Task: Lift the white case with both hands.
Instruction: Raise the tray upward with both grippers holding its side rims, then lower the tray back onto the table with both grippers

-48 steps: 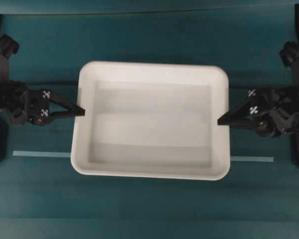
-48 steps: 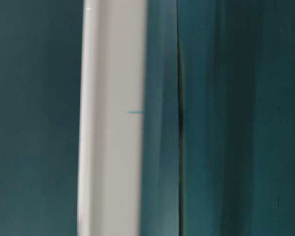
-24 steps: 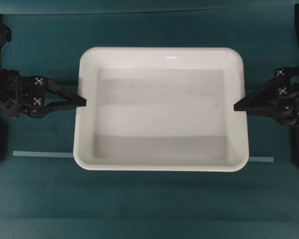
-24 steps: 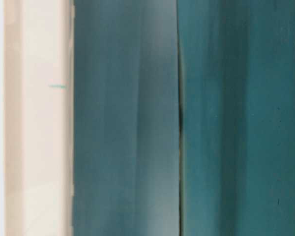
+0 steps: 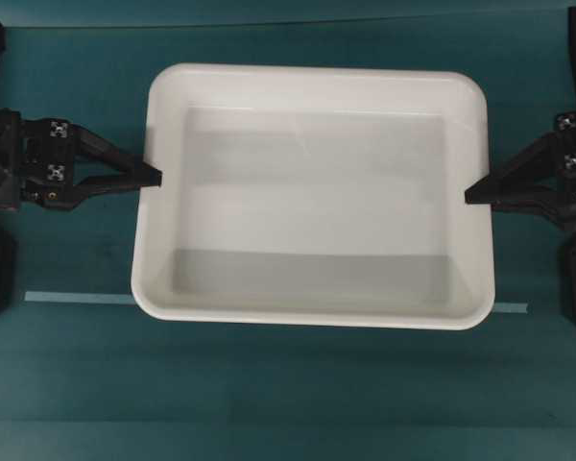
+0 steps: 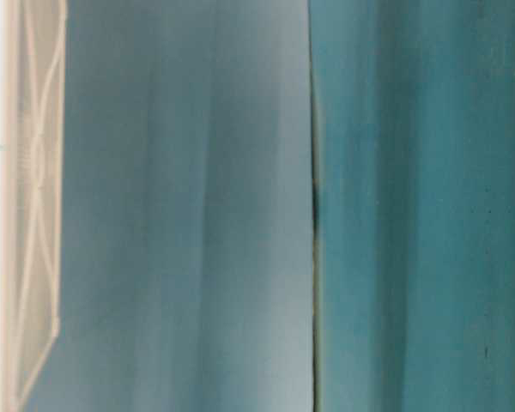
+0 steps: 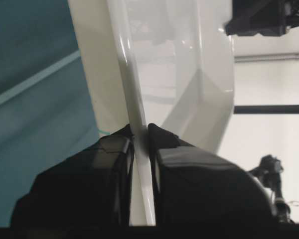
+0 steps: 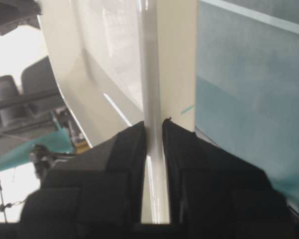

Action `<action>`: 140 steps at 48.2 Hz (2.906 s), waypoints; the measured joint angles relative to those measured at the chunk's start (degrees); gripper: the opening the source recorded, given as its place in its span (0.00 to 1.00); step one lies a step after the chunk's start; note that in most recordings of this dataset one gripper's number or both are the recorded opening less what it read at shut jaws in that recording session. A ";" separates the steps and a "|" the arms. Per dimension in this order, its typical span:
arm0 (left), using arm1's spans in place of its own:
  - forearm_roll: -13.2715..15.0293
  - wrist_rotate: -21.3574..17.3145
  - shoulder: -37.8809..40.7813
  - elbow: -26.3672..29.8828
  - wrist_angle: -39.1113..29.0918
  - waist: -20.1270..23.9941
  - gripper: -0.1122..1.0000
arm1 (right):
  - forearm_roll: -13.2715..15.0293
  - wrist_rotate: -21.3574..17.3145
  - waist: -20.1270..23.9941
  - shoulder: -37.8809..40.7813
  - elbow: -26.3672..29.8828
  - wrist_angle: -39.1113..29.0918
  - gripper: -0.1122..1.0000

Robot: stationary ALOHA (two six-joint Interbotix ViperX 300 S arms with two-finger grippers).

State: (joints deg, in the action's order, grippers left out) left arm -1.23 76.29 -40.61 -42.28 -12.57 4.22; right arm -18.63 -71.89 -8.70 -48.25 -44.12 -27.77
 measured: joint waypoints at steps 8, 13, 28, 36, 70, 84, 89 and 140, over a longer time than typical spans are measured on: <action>0.00 0.00 -0.70 2.20 -1.41 0.09 0.17 | 0.35 -0.09 0.00 -0.09 1.85 -0.26 0.21; -0.09 -0.09 -1.05 3.25 -2.55 0.09 0.17 | 0.44 -0.09 -0.26 -0.09 3.43 -0.35 0.21; -0.09 0.00 -1.14 4.92 -3.96 0.18 0.17 | 0.62 -0.09 -0.53 -0.26 7.38 -2.90 0.21; -0.26 -0.09 -1.14 5.54 -3.96 0.18 0.17 | 0.70 -0.09 -0.53 -0.26 7.47 -3.25 0.21; -0.26 -0.26 -0.79 4.39 -5.27 0.26 0.17 | 0.88 0.53 -0.53 0.35 4.83 -3.25 0.21; -0.26 -0.35 2.29 -2.37 -2.90 1.32 0.17 | 0.97 3.69 1.93 5.01 -4.48 1.85 0.21; -0.26 -0.35 3.87 -4.75 -1.76 1.49 0.17 | 0.88 3.87 2.11 6.50 -7.29 4.57 0.21; -0.26 0.79 21.62 -14.85 6.06 1.14 0.16 | 0.88 4.57 5.45 25.93 -18.19 21.88 0.21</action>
State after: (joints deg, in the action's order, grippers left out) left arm -1.49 77.08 -18.98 -57.13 -6.50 5.36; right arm -17.75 -67.32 -3.25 -22.32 -62.31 -5.89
